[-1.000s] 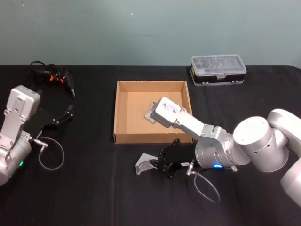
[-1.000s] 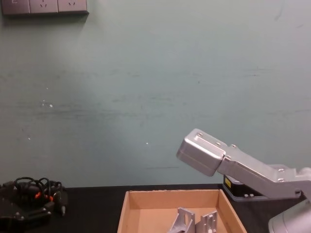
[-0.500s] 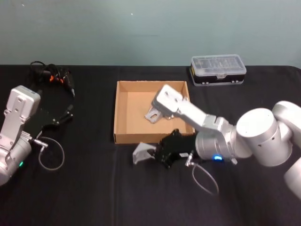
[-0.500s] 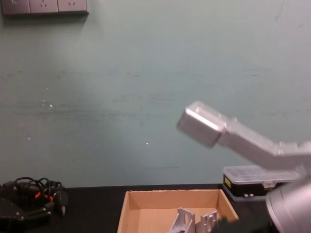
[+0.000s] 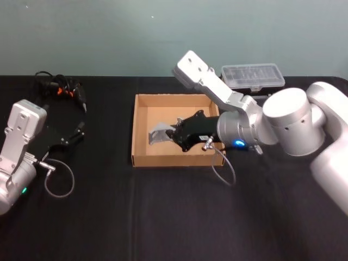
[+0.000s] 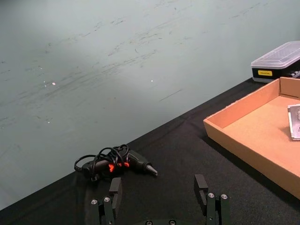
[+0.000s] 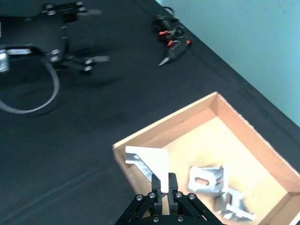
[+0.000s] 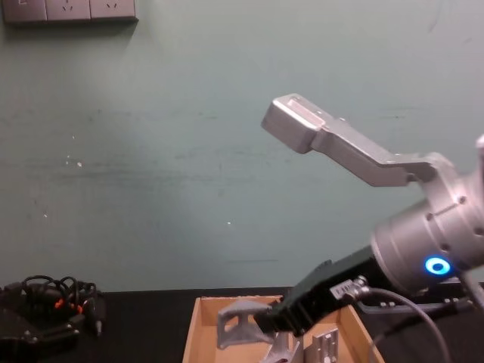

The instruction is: Use one hand to pick up the angle iron from the table and place it into the box.

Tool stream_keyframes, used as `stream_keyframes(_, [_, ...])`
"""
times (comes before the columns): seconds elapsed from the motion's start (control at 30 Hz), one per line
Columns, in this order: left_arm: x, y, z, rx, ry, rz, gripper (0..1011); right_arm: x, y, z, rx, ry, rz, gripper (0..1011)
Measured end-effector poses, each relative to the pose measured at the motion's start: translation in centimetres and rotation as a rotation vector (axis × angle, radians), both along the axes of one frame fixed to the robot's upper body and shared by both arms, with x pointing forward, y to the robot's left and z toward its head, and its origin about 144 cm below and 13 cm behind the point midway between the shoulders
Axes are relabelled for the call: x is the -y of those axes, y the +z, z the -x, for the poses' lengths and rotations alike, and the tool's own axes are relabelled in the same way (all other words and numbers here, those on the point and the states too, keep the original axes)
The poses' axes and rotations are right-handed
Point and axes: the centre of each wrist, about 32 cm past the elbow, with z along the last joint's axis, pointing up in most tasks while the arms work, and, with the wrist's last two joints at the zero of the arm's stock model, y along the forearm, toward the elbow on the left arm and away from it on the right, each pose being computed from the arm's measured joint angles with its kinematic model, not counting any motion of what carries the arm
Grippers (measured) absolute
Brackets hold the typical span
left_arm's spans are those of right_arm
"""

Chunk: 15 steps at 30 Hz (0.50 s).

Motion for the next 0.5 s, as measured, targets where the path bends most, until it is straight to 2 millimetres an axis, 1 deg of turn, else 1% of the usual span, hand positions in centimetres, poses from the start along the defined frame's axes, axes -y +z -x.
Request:
stream_keyframes(0.17, [0.0,0.0,0.0,0.0,0.0,0.0,1011,-1.1,-0.1,-2.1,-0.008,-0.042,0.019,72])
stream_keyframes(0.2, [0.0,0.0,0.0,0.0,0.0,0.0,1011,-1.1,-0.1,-2.1,-0.008,-0.042,0.019,72])
stream_keyframes(0.27, [0.0,0.0,0.0,0.0,0.0,0.0,1011,-1.8,-0.3,-3.1,-0.017,-0.06,0.033,72])
stream_keyframes(0.5, [0.0,0.0,0.0,0.0,0.0,0.0,1011,-3.0,-1.1,-4.9,-0.06,-0.084,0.059,72])
